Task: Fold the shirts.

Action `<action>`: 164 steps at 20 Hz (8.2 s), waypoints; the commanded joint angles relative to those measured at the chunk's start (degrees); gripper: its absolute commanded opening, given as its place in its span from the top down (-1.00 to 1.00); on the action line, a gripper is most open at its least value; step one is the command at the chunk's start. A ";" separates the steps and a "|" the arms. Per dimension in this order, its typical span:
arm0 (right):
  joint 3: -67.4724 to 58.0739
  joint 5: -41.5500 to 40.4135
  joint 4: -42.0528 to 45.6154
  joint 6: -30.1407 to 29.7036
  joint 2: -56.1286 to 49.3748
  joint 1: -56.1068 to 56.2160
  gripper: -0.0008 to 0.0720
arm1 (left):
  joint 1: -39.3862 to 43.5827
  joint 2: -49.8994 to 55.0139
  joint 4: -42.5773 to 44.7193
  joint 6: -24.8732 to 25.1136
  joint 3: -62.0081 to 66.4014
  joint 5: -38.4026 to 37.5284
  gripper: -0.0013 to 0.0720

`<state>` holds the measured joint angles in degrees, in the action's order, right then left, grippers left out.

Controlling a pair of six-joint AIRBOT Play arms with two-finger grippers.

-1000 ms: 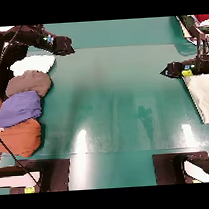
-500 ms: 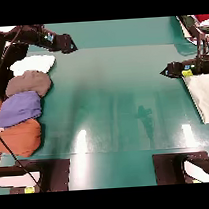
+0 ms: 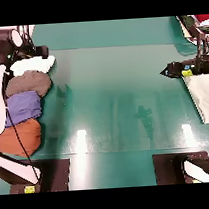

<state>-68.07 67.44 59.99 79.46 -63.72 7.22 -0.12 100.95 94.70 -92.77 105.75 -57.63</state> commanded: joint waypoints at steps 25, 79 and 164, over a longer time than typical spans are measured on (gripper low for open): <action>-29.07 -3.74 -0.02 -1.25 0.02 0.07 0.93 | 4.20 -31.95 -17.92 8.46 9.18 -18.38 0.90; 5.35 -18.80 -27.02 -2.38 -30.95 23.65 -0.01 | 5.79 -12.55 -33.14 19.71 -15.76 -4.61 0.90; -7.89 -3.58 2.56 7.63 -11.08 11.58 -0.02 | 3.50 -28.70 -62.55 17.22 -67.23 19.85 0.90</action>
<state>-75.96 63.75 63.20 86.94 -74.83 18.76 3.44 72.18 32.60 -76.31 38.44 -38.11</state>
